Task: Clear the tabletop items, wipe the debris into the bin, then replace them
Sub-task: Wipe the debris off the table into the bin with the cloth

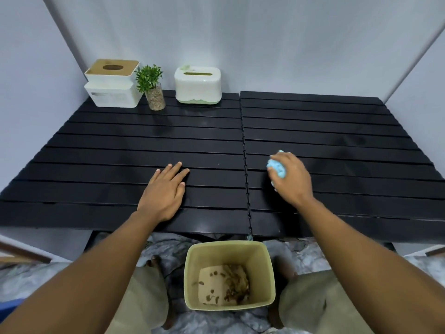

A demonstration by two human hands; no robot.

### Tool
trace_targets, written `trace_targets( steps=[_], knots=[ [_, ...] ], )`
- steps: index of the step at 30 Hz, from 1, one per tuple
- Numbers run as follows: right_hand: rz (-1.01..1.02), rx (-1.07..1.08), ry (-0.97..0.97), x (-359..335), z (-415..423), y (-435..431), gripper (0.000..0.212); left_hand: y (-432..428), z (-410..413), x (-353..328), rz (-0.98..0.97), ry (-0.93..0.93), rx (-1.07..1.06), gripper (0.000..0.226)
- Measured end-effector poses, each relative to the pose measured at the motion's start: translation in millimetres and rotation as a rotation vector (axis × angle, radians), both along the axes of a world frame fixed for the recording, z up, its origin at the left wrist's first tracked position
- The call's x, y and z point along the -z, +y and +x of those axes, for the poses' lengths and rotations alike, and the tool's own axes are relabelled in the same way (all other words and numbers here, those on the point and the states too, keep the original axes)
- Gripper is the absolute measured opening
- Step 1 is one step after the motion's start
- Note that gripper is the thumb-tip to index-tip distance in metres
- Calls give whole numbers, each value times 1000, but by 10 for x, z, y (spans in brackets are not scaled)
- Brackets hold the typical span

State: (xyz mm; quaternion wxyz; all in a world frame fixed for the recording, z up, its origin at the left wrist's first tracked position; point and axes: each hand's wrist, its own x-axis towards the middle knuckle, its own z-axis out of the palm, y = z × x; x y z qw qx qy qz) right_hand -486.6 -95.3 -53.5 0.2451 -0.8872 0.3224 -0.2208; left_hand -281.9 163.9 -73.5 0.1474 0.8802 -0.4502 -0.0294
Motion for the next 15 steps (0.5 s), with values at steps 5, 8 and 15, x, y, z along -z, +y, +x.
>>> trace_targets(
  steps=[5,8,15],
  knots=[
    [-94,-167,102,124,138,280,33,-11,21,33,11,-9,-3,48],
    [-116,-410,91,91,219,828,32,-14,27,34,16,-5,-6,55],
    [160,-586,-5,-82,74,1224,34,8,7,0,29,-4,1,59]
  ],
)
